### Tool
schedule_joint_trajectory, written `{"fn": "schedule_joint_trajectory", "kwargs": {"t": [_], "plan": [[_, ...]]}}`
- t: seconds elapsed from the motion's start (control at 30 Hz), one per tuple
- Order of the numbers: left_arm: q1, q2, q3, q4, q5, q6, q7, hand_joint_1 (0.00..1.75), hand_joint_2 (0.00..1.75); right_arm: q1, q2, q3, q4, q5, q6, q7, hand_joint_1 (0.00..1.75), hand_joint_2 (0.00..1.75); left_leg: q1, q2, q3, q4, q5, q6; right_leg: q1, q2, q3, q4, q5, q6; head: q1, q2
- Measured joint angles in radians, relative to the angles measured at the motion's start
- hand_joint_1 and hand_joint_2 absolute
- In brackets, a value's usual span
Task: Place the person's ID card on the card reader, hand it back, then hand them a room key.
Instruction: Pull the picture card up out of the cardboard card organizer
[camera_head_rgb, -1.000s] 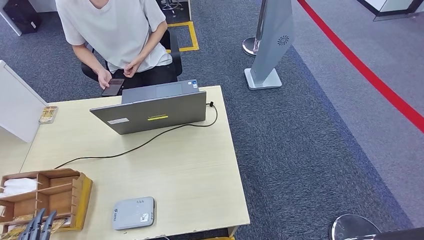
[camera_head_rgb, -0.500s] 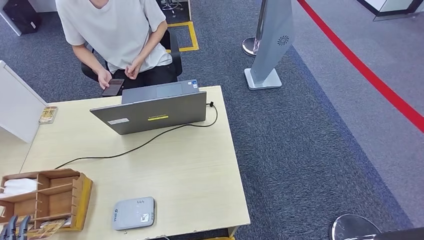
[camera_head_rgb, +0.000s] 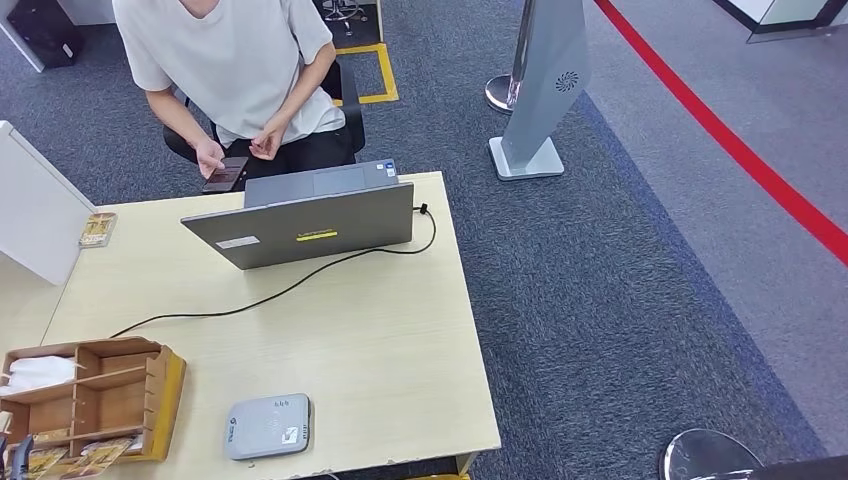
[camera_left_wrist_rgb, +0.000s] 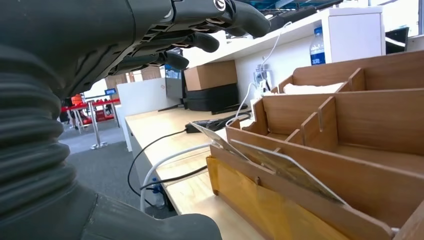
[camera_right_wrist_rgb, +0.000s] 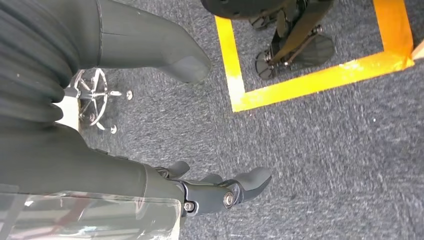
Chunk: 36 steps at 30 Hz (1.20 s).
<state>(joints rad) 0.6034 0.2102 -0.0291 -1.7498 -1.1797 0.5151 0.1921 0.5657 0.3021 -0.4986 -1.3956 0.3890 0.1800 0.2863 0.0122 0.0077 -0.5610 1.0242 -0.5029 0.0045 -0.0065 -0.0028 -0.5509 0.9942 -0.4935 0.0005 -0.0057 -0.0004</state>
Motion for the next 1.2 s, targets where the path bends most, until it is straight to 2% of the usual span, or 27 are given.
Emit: {"fn": "schedule_joint_trajectory", "kwargs": {"t": [0.13, 0.3, 0.63, 0.97, 1.0, 1.1, 1.13, 1.2], "plan": [[-0.030, -0.057, 0.052, 0.040, -0.019, -0.012, -0.058, 0.00, 1.75, -0.003, 0.000, 0.003, 0.004, 0.013, 0.008, -0.003, 0.00, 1.75, 0.000, 0.000, 0.001, 0.000, 0.000, 0.000, 0.000, 0.000, 0.001, 0.000, 0.000, 0.000, 0.000, 0.000], [-0.067, -0.091, 0.070, 0.082, -0.039, -0.008, -0.080, 0.00, 1.75, -0.009, 0.000, 0.004, 0.013, 0.029, 0.019, -0.017, 0.00, 1.75, 0.000, 0.000, 0.001, 0.000, 0.000, 0.000, 0.000, 0.000, 0.001, 0.000, 0.000, 0.000, 0.000, 0.000], [-0.138, -0.107, 0.044, 0.149, -0.040, 0.017, -0.074, 0.00, 1.75, -0.026, 0.000, 0.004, 0.044, 0.052, 0.023, -0.046, 0.00, 1.75, 0.000, 0.000, 0.002, 0.000, 0.000, 0.000, 0.000, 0.000, 0.001, 0.000, 0.000, 0.000, 0.000, 0.000], [-0.158, -0.101, 0.012, 0.179, -0.029, 0.033, -0.048, 0.00, 1.75, -0.027, 0.000, 0.004, 0.056, 0.053, 0.023, -0.048, 0.00, 1.75, 0.000, 0.000, 0.002, 0.000, 0.000, 0.000, 0.000, 0.000, 0.001, 0.000, 0.000, 0.000, 0.000, 0.000], [-0.158, -0.099, 0.009, 0.180, -0.028, 0.033, -0.044, 0.21, 1.75, -0.027, 0.000, 0.004, 0.056, 0.052, 0.023, -0.048, 0.00, 1.75, 0.000, 0.000, 0.002, 0.000, 0.000, 0.000, 0.000, 0.000, 0.001, 0.000, 0.000, 0.000, 0.000, 0.000], [-0.159, -0.094, 0.001, 0.184, -0.026, 0.034, -0.037, 1.51, 1.75, -0.027, 0.000, 0.004, 0.057, 0.052, 0.024, -0.048, 0.00, 1.75, 0.000, 0.000, 0.002, 0.000, 0.000, 0.000, 0.000, 0.000, 0.001, 0.000, 0.000, 0.000, 0.000, 0.000], [-0.159, -0.092, -0.002, 0.184, -0.023, 0.036, -0.037, 1.75, 1.75, -0.027, 0.000, 0.004, 0.058, 0.052, 0.024, -0.048, 0.00, 1.75, 0.000, 0.000, 0.002, 0.000, 0.000, 0.000, 0.000, 0.000, 0.001, 0.000, 0.000, 0.000, 0.000, 0.000], [-0.159, -0.087, -0.007, 0.184, -0.008, 0.043, -0.042, 1.75, 1.75, -0.027, 0.000, 0.004, 0.058, 0.052, 0.027, -0.048, 0.00, 1.75, 0.000, 0.000, 0.002, 0.000, 0.000, 0.000, 0.000, 0.000, 0.001, 0.000, 0.000, 0.000, 0.000, 0.000]]}}
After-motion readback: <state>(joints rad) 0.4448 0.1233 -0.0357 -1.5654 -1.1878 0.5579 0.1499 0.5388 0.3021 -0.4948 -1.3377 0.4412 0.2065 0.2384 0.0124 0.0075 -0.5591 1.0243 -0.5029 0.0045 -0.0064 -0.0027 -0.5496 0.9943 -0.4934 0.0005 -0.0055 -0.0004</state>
